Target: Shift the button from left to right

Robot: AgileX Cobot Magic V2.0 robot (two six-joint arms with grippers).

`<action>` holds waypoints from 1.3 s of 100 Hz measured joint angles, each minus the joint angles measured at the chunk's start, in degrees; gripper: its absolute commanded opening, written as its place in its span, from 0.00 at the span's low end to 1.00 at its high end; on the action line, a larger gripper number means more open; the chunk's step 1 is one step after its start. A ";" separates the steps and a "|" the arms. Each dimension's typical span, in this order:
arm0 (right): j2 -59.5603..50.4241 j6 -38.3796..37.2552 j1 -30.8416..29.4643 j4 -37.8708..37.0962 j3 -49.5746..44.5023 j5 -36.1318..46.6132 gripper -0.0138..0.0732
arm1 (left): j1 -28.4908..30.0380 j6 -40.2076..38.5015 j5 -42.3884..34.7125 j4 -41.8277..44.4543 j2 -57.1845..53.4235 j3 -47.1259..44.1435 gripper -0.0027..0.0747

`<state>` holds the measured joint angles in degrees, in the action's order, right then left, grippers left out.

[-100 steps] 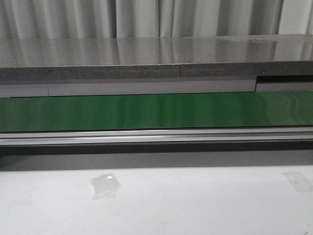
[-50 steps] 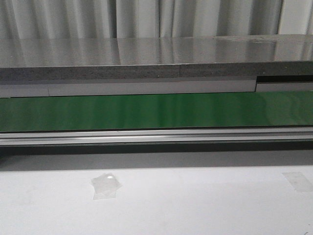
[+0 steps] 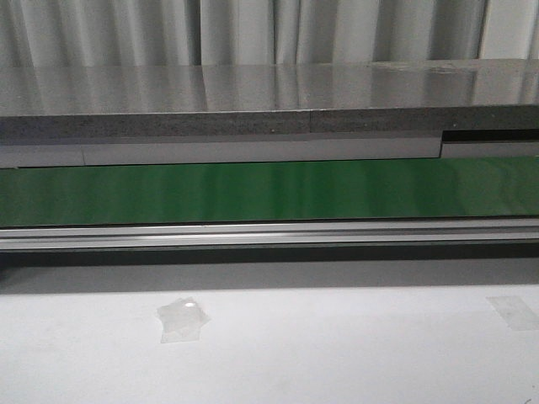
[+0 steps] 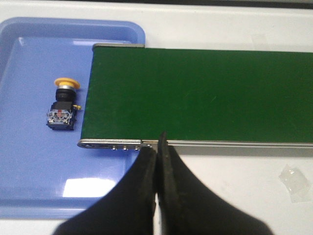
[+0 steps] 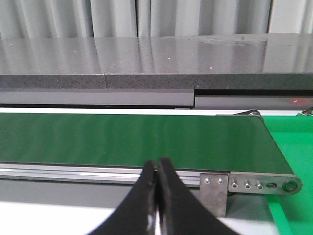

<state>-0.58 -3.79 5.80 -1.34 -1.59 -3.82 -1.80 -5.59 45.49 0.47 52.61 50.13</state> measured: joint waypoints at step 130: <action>0.00 0.00 0.00 0.00 0.00 0.00 0.08 | 17.09 1.66 -2.71 -0.14 17.02 11.60 0.84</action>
<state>-0.58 -3.79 5.80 -1.34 -1.59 -3.82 15.29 -3.93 42.78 0.32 69.63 61.73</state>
